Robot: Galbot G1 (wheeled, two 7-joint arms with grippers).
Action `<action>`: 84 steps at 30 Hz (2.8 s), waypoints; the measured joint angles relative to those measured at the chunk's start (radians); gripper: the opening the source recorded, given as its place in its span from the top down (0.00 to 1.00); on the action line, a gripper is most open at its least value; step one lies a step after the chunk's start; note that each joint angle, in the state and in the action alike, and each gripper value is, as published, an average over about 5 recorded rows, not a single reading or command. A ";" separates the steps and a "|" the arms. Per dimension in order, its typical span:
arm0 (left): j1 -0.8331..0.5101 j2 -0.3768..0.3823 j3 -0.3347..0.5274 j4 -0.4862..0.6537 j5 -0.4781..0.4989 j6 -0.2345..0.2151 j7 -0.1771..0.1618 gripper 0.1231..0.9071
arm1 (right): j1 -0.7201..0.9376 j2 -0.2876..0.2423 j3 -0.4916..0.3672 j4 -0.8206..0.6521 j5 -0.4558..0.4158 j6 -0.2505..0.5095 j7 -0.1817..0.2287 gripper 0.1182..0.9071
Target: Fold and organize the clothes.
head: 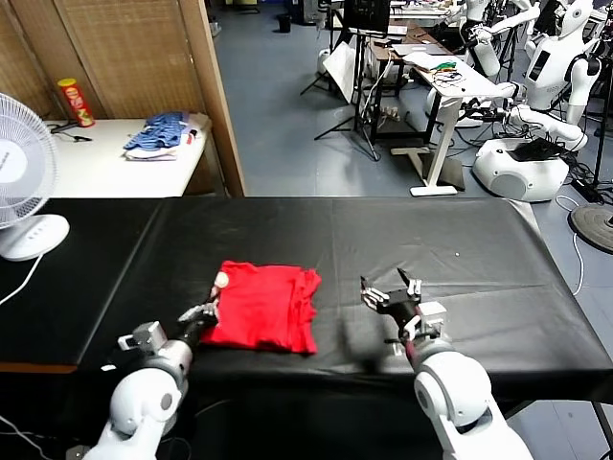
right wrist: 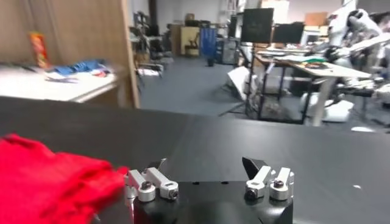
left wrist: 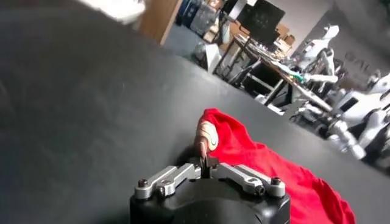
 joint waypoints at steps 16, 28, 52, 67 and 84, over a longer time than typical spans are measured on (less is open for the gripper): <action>0.089 0.372 -0.181 -0.060 0.465 -0.013 0.020 0.97 | -0.049 0.009 0.029 0.037 -0.032 -0.016 0.003 0.14; 0.072 0.289 0.009 -0.181 0.243 0.048 -0.040 0.97 | -0.094 0.014 0.031 0.042 -0.051 -0.011 -0.007 0.14; 0.028 0.121 0.238 -0.204 0.158 -0.111 0.057 0.15 | 0.113 0.028 -0.200 -0.130 0.334 -0.052 -0.051 0.14; 0.151 0.107 0.105 -0.308 0.166 -0.132 0.032 0.14 | 0.331 0.184 -0.359 -0.433 0.437 -0.042 -0.044 0.42; 0.241 0.102 0.010 -0.286 0.174 -0.177 0.021 0.14 | 0.324 -0.040 -0.318 -0.427 -0.210 0.313 -0.338 0.60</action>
